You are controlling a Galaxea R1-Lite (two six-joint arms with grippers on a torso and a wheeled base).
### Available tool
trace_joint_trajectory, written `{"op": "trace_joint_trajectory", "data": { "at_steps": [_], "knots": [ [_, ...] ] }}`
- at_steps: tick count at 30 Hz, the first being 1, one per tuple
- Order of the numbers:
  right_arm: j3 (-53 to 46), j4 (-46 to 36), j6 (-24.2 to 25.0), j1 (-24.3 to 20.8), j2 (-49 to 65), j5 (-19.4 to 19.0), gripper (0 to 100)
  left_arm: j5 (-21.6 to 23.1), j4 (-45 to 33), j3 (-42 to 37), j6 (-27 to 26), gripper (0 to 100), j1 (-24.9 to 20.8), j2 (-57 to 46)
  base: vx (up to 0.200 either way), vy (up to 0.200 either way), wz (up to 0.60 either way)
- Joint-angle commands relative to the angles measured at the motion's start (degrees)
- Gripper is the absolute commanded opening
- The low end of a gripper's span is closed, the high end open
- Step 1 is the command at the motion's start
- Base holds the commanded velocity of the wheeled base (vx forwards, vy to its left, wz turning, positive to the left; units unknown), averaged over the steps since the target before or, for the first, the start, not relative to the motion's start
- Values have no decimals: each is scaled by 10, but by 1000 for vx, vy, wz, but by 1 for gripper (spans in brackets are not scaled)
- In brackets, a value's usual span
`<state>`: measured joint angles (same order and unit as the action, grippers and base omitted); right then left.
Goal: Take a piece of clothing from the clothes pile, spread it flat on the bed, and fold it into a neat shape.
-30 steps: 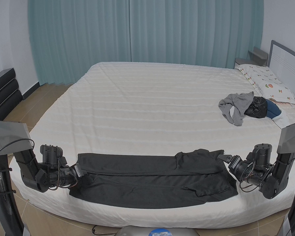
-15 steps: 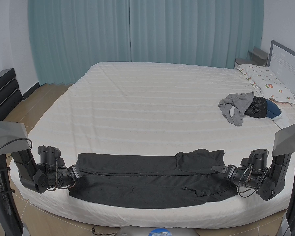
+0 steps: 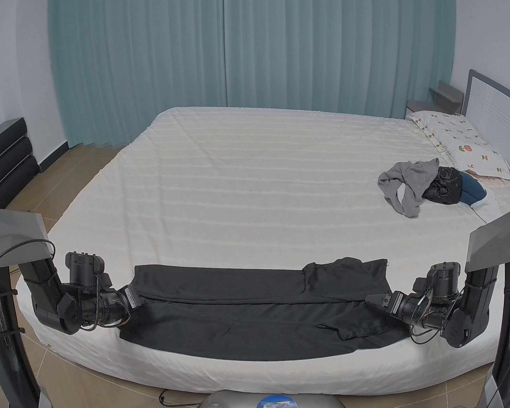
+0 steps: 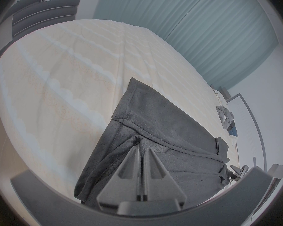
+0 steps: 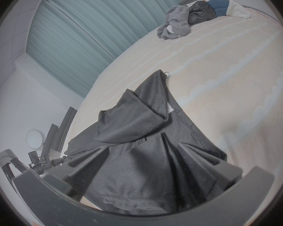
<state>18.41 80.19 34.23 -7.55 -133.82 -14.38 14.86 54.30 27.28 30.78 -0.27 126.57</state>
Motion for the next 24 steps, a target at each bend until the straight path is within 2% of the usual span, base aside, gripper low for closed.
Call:
{"op": "trace_joint_trajectory", "data": {
  "at_steps": [1, 9, 12, 14, 24],
  "knots": [
    [0, 1, 0, 2, -12, -1, 0, 0, 0, 3, 1, 0, 1, -1, 0, 0, 0],
    [6, 1, 7, 16, 1, -6, 0, -1, 0, 1, 1, 0, 1, -2, 0, 0, 0],
    [11, 1, 15, 21, 9, -7, 0, -15, 0, 5, 1, 0, 1, -3, 0, 0, 0],
    [12, 2, 17, 21, 14, -7, 0, -29, 0, 7, 1, 0, 1, -3, 0, 0, 0],
    [17, 13, 19, 19, 30, -1, 0, -33, 0, 7, 2, 0, 12, -17, 0, 0, 0]
  ]
}}
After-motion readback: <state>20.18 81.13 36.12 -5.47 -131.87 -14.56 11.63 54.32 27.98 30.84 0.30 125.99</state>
